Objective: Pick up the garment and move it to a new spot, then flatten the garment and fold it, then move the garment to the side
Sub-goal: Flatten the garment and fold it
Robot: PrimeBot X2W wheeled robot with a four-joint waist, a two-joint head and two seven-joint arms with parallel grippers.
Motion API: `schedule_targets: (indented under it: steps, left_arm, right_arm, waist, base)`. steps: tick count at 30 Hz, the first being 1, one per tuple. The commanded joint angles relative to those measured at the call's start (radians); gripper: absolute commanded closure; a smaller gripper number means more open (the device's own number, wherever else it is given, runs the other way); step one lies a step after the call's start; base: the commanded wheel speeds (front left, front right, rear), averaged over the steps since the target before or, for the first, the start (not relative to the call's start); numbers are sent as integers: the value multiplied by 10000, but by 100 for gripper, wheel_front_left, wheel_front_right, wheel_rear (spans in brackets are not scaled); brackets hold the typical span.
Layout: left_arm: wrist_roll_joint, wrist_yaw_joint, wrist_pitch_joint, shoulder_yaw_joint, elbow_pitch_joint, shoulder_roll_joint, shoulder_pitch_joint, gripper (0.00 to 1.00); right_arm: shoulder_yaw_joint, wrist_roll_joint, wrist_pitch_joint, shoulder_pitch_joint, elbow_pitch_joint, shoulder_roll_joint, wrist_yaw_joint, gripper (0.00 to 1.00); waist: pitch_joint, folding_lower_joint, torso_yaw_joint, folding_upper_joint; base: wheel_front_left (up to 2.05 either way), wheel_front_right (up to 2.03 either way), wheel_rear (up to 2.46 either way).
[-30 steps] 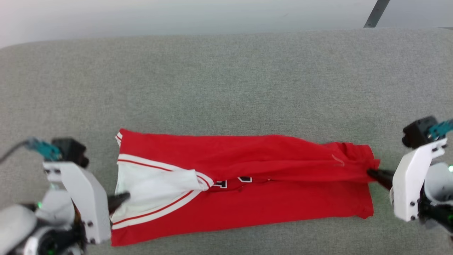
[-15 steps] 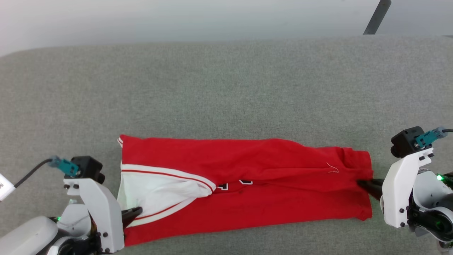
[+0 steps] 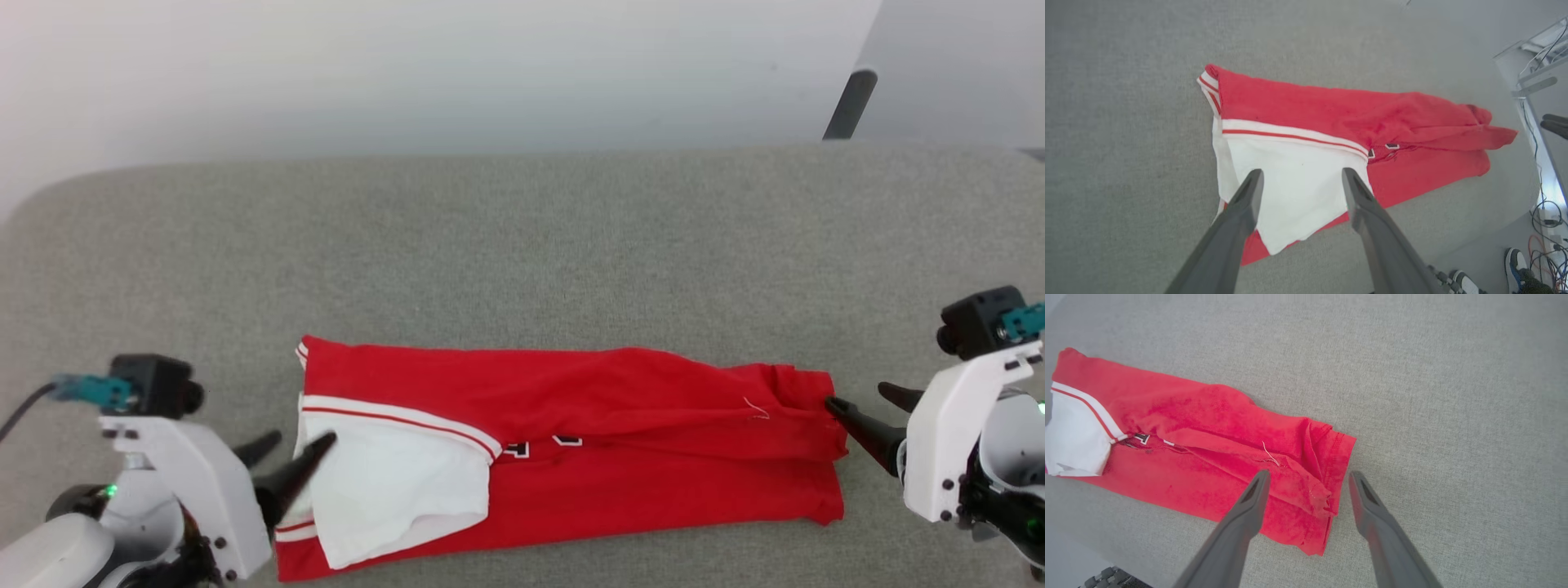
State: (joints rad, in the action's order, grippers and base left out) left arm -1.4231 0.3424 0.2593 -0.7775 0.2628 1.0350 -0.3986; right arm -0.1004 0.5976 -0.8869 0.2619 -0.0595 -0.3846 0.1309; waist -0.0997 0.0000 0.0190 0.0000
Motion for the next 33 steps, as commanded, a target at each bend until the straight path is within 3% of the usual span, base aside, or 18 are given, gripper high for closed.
schedule_targets:
  steps: [1, 11, 14, 18, 25, 33]
  left_arm:
    - [79, -64, -321, 120, -37, -36, 195, 0]
    - [686, -767, -4253, 1022, -786, -425, 1748, 0]
    - [950, -978, -4997, 1391, -1101, -647, 2163, 0]
    - [1615, -1245, -5225, 2279, -1463, -1174, 2760, 0]
    - [3049, -1965, -5217, 4827, -1738, -2940, 4370, 0]
    - [4242, -2875, -5225, 5982, -1798, -4271, 4895, 0]
  right_arm:
    - [113, -178, 137, -213, -20, 56, -3, 0]
    - [1160, -817, 427, -977, 582, 788, -3, 0]
    - [1479, -882, 336, -1090, 849, 946, -3, 0]
    - [1842, -1049, 174, -1108, 1170, 1071, -3, 0]
    - [2133, -1309, -141, -813, 1716, 1171, -3, 0]
    - [2144, -1585, -262, -205, 2739, 1232, -3, 0]
  waist:
    - [236, 0, -10, 0]
    - [719, 0, -207, 0]
    - [761, 0, -348, 0]
    - [763, 0, -564, 0]
    - [555, 0, -892, 0]
    - [0, 0, -1374, 0]
  base:
    - [0, 0, 0]
    - [0, 0, 0]
    - [0, 0, 0]
    - [0, 0, 0]
    - [0, 0, 0]
    - [0, 0, 0]
